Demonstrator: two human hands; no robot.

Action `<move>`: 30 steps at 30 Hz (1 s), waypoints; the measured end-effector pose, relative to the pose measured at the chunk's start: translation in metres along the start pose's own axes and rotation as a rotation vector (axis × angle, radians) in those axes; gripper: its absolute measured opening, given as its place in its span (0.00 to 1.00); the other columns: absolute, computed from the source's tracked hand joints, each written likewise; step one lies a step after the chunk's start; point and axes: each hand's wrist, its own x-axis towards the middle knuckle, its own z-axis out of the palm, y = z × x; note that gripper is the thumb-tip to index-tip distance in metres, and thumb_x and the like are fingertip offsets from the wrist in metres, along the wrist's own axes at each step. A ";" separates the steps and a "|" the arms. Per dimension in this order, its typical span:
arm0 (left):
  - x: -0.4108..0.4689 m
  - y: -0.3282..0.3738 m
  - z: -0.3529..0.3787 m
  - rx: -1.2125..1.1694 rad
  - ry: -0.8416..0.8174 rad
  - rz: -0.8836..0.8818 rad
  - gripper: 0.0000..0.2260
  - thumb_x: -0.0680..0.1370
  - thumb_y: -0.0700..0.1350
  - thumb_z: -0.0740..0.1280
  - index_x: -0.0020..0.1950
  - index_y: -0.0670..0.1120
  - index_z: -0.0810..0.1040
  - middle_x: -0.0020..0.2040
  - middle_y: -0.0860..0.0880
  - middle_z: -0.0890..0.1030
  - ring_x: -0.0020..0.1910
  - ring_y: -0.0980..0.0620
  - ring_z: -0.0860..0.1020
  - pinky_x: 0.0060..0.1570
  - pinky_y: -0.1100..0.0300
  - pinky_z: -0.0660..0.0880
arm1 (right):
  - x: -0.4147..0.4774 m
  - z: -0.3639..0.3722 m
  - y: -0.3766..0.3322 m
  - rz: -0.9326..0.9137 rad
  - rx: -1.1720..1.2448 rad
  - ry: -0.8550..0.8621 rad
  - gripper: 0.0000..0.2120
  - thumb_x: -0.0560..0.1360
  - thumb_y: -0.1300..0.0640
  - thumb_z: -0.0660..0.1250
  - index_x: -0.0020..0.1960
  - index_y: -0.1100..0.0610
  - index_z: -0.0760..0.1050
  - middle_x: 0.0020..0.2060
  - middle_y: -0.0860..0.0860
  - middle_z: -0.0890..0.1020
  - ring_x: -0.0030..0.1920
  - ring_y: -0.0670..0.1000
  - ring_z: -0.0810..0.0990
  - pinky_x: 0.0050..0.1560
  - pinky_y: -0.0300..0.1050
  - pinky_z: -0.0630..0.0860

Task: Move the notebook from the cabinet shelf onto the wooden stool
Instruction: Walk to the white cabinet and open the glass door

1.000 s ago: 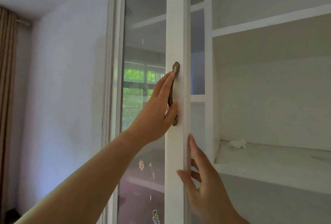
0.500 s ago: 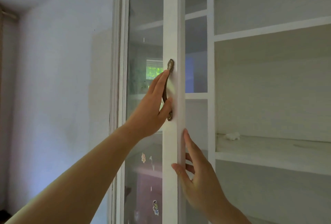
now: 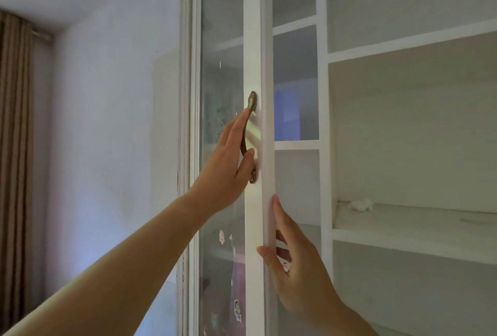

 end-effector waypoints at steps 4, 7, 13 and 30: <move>-0.001 0.005 0.008 -0.054 0.049 -0.065 0.24 0.79 0.41 0.57 0.74 0.51 0.55 0.71 0.52 0.63 0.65 0.61 0.64 0.65 0.61 0.64 | 0.000 -0.005 0.007 0.007 0.030 0.003 0.35 0.75 0.53 0.63 0.68 0.31 0.45 0.67 0.31 0.61 0.66 0.41 0.68 0.61 0.35 0.70; -0.001 0.010 0.012 -0.078 0.102 -0.074 0.23 0.79 0.41 0.58 0.73 0.49 0.58 0.70 0.52 0.66 0.64 0.63 0.65 0.62 0.67 0.64 | 0.001 -0.005 0.009 0.015 0.009 0.008 0.34 0.71 0.46 0.61 0.67 0.31 0.43 0.67 0.33 0.62 0.65 0.42 0.70 0.62 0.35 0.69; -0.003 0.007 0.013 -0.087 0.106 -0.108 0.23 0.80 0.41 0.57 0.73 0.52 0.57 0.65 0.57 0.65 0.45 0.80 0.68 0.40 0.81 0.67 | 0.002 0.001 0.012 -0.012 -0.056 0.026 0.34 0.68 0.39 0.59 0.61 0.20 0.38 0.68 0.34 0.62 0.65 0.42 0.69 0.64 0.43 0.71; -0.027 -0.025 -0.051 -0.192 0.072 -0.031 0.22 0.80 0.44 0.55 0.73 0.56 0.54 0.62 0.58 0.68 0.48 0.68 0.72 0.45 0.77 0.69 | -0.009 0.063 -0.049 0.020 -0.102 0.119 0.33 0.70 0.42 0.58 0.64 0.25 0.39 0.68 0.31 0.60 0.65 0.40 0.69 0.62 0.37 0.71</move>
